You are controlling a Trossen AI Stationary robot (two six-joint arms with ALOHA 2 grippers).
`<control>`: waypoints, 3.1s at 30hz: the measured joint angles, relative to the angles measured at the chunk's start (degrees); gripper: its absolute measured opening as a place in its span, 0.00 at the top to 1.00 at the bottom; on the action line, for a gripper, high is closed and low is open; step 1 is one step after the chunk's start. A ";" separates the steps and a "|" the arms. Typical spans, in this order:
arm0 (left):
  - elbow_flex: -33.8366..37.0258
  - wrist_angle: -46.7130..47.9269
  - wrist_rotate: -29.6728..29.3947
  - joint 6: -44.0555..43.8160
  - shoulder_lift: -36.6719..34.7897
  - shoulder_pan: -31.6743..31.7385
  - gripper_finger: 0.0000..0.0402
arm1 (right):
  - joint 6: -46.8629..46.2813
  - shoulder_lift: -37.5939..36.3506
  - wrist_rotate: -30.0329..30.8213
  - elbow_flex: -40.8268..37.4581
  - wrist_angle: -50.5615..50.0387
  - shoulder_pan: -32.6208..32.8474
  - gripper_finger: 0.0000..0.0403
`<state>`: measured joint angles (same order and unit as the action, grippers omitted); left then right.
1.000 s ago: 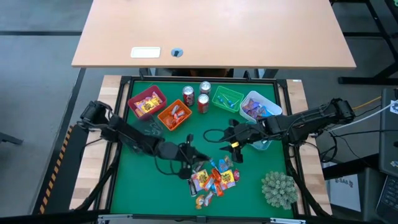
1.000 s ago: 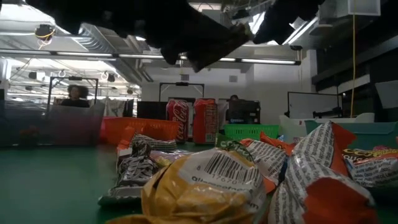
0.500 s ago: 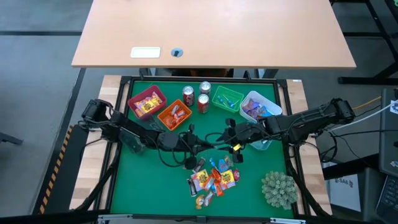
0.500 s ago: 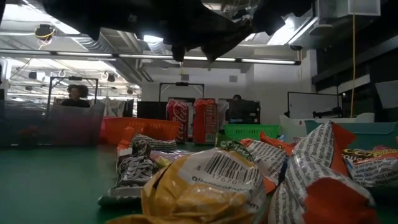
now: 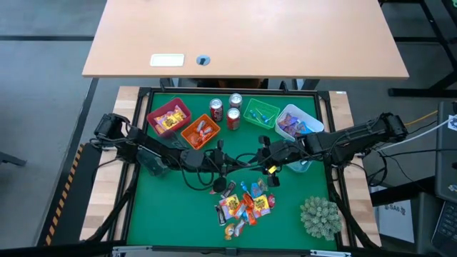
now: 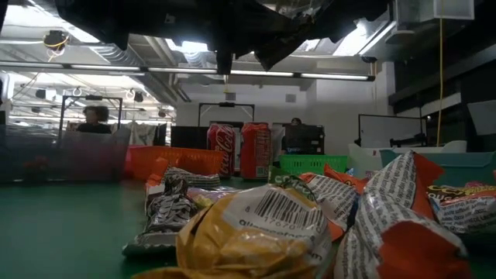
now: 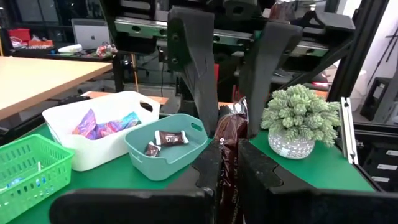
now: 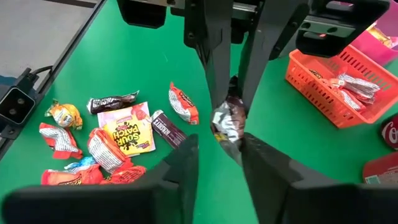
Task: Sort candy
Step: Put the brown chocolate into the blue bin, then put the orange chocolate into the orange bin
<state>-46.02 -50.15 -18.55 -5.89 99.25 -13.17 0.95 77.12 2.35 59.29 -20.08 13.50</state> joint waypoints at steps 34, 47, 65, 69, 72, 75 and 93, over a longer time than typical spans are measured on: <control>-0.04 -0.02 -0.19 -4.59 -0.01 0.04 0.73 | -2.10 -0.97 1.48 0.00 -5.22 -0.02 1.00; -0.04 1.27 -0.08 -4.59 -0.01 0.04 0.62 | -17.46 -7.61 11.40 0.02 -41.56 -0.02 1.00; -0.04 1.97 1.73 -5.77 -0.01 -2.42 0.62 | -24.74 -7.41 13.14 0.00 -55.86 -0.02 0.87; -0.04 2.01 1.66 -2.75 -0.01 -3.68 0.62 | -24.72 -7.41 13.14 0.00 -55.86 -0.02 0.79; -0.04 2.14 1.70 -2.81 -0.01 -4.64 0.63 | -24.71 -7.41 13.12 0.00 -55.84 -0.02 0.73; -0.04 2.89 1.70 -2.90 -0.53 -5.68 0.63 | -24.70 -7.41 13.11 0.00 -55.83 -0.02 0.68; -0.09 48.69 -0.25 -28.88 -12.49 -12.60 0.63 | -24.61 -7.41 13.07 0.00 -45.87 -0.02 0.66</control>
<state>-46.11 -1.47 -18.79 -34.77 86.77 -25.77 -23.66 69.71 15.42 59.29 -65.95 13.47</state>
